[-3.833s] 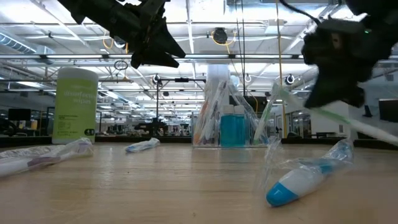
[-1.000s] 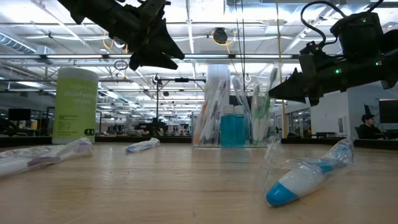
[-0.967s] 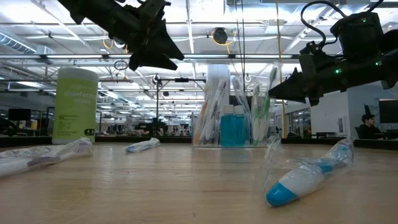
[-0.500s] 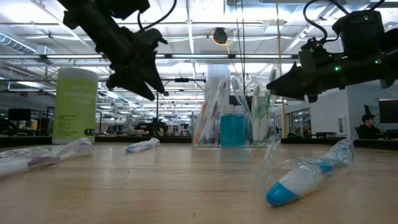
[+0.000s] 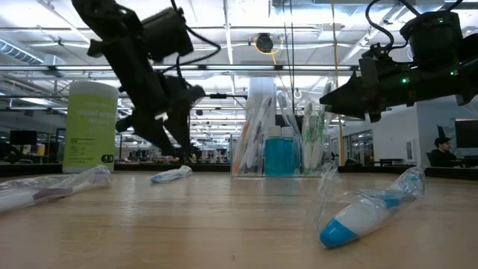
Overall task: Pick & Place toothbrushing station
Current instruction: Put the left blue toothbrush into the left section of the transparent organizer
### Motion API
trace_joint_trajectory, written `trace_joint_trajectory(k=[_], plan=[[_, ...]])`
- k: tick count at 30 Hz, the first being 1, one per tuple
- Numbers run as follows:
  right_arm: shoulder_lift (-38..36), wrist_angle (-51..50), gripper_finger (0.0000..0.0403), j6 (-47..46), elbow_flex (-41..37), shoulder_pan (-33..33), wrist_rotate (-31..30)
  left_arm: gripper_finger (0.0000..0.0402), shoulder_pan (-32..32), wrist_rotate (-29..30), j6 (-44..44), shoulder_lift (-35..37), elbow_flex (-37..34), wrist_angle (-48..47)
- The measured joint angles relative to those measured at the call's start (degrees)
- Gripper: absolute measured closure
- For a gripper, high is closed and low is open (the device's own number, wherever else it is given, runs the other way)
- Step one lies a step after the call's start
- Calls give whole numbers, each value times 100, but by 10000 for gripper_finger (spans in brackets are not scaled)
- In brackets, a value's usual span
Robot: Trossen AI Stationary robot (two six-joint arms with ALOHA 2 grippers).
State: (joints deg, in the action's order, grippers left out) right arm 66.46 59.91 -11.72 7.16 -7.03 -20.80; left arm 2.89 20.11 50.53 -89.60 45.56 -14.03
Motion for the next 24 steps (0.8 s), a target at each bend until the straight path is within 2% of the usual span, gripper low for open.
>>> trace_joint_trajectory(k=[9, 17, 20, 24], plan=[[0, -1, 195, 1, 0, 0, 0, 206, 288, 1, 156, -747, 0, 90], [0, -4, 195, 1, 0, 0, -2, 208, 381, -8, 343, -848, 20, 126], [0, -4, 195, 1, 0, 0, 2, 225, 381, -10, 319, -848, 16, 109], [0, -4, 195, 1, 2, 0, 5, 271, 390, -7, 203, -848, 9, 65]])
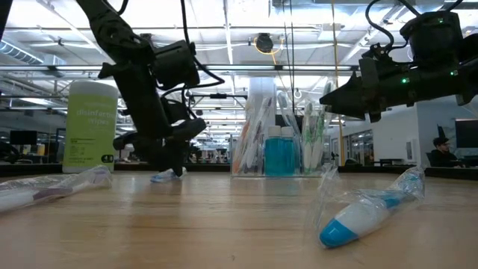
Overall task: Pick & Place toothbrushing station
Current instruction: Put the left blue toothbrush into the left section of the transparent organizer
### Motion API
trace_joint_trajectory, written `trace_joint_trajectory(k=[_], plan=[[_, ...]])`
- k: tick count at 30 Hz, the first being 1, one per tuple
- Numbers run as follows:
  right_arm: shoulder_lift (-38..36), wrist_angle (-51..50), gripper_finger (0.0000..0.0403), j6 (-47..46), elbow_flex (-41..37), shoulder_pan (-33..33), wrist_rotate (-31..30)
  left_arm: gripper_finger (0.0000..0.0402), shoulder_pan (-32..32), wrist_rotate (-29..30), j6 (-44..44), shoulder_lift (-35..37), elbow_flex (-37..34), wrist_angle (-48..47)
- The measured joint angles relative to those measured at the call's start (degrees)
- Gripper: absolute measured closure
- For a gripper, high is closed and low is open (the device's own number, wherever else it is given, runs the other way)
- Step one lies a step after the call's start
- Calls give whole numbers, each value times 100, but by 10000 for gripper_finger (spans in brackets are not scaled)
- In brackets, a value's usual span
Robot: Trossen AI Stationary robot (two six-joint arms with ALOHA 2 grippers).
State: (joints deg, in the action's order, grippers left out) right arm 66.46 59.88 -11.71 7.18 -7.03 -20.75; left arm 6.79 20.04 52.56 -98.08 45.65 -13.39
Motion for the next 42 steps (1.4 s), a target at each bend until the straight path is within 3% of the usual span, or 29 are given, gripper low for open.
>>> trace_joint_trajectory(k=[7, 13, 21, 28, 35, 42], plan=[[0, 0, 195, -1, 0, 1, 4, 347, 0, -30, 29, -7, -2, -98], [0, 1, 195, -2, 0, 0, 6, 390, -4, -115, 25, -5, -2, -142], [-2, 1, 195, -2, 0, 1, 8, 370, -27, -400, -116, 438, -28, -213], [-2, 2, 195, -3, 0, 1, 8, 383, -185, -64, -400, 1077, -28, 126], [-2, 2, 195, -4, 0, 1, 11, 378, -387, 438, -1150, 1570, -22, 1356], [-2, 4, 195, -53, 0, 2, 11, 376, -439, 473, -2278, 1641, -16, 3034]])
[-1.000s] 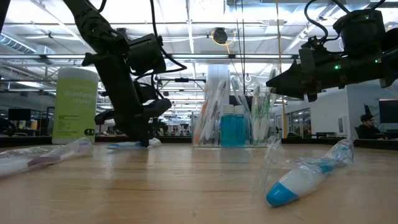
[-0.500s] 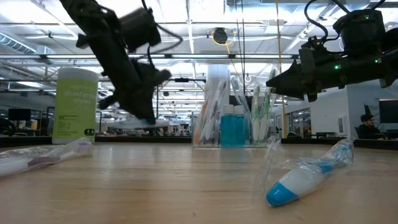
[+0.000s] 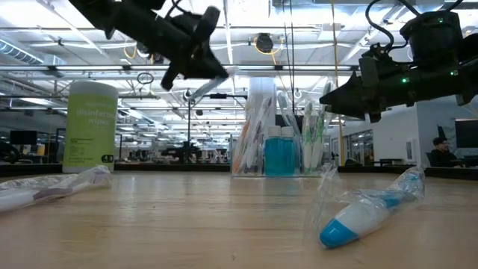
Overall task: Pick & Place toothbrushing station
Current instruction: Put the left blue toothbrush into the left section of the transparent organizer
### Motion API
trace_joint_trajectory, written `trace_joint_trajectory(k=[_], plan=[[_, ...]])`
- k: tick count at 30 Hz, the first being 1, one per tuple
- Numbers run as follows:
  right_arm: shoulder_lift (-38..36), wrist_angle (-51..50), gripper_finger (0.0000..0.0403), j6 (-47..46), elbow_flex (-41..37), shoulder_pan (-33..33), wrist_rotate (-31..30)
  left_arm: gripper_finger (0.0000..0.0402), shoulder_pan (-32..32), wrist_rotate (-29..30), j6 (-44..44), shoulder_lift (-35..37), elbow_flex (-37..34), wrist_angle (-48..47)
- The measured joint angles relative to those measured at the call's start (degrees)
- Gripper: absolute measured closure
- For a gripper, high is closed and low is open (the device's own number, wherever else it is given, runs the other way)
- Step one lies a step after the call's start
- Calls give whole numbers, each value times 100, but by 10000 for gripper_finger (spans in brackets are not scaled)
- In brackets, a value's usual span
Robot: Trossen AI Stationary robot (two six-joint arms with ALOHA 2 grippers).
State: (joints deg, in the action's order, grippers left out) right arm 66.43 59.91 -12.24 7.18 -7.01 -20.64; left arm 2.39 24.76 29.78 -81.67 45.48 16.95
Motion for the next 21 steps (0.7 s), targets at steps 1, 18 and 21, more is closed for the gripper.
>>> trace_joint_trajectory(k=[1, 18, 21], plan=[[0, -2, 195, -41, 0, 0, 1, 381, 0, -24, -126, 0, 4, 162], [0, -2, 195, -58, 1, 0, 0, 390, 4, 395, -1896, -272, 9, 2090], [0, -13, 195, -58, 2, 0, 0, 392, 4, 399, -2258, -544, 10, 2596]])
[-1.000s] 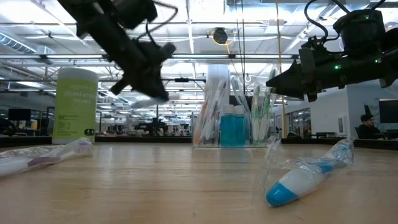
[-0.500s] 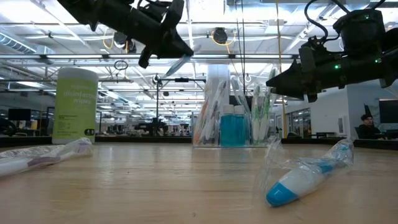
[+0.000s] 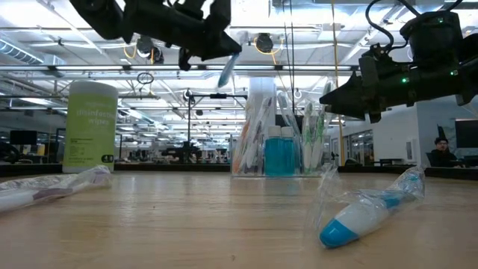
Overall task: Pick & Place toothbrushing station
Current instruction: Put the left blue toothbrush into the left section of the transparent organizer
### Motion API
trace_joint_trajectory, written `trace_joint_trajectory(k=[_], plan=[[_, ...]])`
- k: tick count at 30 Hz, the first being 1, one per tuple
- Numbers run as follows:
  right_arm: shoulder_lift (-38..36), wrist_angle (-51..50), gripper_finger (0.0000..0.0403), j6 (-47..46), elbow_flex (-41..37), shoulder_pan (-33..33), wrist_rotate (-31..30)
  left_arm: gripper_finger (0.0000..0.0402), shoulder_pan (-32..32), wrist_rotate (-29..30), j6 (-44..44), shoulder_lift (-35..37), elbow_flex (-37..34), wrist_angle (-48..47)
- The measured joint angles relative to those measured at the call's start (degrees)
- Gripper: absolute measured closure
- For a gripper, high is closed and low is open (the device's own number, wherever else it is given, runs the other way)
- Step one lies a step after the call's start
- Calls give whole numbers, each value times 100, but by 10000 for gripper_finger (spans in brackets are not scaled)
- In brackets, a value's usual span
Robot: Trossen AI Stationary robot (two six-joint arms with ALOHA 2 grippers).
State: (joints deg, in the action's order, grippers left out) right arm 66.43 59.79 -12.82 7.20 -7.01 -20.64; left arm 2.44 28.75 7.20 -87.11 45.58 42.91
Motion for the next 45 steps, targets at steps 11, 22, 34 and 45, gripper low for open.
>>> trace_joint_trajectory(k=[11, 22, 34, 45], plan=[[0, -4, 195, 0, 2, 0, 0, 390, 48, 238, -490, -1104, 0, 1493], [0, -6, 195, 0, 2, -1, 0, 377, 96, 284, -641, -1994, 35, 2265], [0, -72, 195, 4, 2, 0, -2, 375, 67, 303, -867, -2700, 302, 2428], [0, -153, 195, 23, 2, -2, -11, 372, -123, 693, -874, -2817, 299, 2028]])
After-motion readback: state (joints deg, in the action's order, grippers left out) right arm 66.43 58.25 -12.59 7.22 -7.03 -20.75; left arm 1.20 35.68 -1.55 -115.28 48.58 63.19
